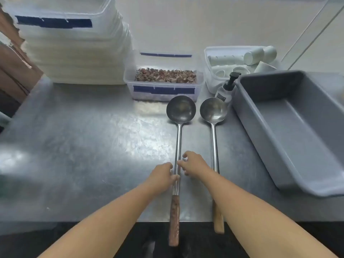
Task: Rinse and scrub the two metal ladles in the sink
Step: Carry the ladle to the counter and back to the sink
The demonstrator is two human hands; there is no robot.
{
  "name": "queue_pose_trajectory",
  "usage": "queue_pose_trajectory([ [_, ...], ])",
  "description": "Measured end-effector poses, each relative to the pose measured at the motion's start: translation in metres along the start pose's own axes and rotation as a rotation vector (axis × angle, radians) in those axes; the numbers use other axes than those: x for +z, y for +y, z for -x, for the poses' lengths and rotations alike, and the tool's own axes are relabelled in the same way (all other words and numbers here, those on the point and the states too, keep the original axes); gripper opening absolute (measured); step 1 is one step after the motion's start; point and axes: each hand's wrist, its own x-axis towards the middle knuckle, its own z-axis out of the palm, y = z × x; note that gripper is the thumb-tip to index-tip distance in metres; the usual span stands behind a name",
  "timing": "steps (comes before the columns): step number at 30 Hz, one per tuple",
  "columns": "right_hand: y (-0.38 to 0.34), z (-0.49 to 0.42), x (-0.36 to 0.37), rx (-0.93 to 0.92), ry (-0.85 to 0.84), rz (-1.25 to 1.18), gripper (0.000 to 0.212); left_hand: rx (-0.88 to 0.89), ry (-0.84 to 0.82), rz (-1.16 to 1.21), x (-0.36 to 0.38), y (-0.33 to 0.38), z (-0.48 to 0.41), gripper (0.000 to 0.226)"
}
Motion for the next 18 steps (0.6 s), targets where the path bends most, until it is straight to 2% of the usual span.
queue_pose_trajectory([
  [4, -0.014, -0.023, -0.001, 0.026, 0.121, -0.001, 0.031, -0.029, 0.009, 0.110, -0.005, 0.001, -0.023, 0.031],
  [9, -0.022, -0.040, 0.010, 0.081, 0.147, -0.040, 0.021, -0.015, -0.069, 0.117, -0.006, -0.001, -0.043, 0.021],
  [12, -0.020, -0.047, 0.013, 0.125, 0.142, -0.048, 0.039, -0.017, -0.121, 0.107, -0.011, 0.002, -0.048, 0.023],
  [14, -0.022, -0.046, 0.011, 0.152, 0.141, -0.079, 0.042, -0.010, -0.158, 0.116, -0.013, 0.006, -0.050, 0.022],
  [18, -0.021, -0.039, 0.005, 0.147, 0.097, -0.180, 0.019, -0.025, -0.225, 0.252, -0.020, 0.011, -0.046, 0.024],
])
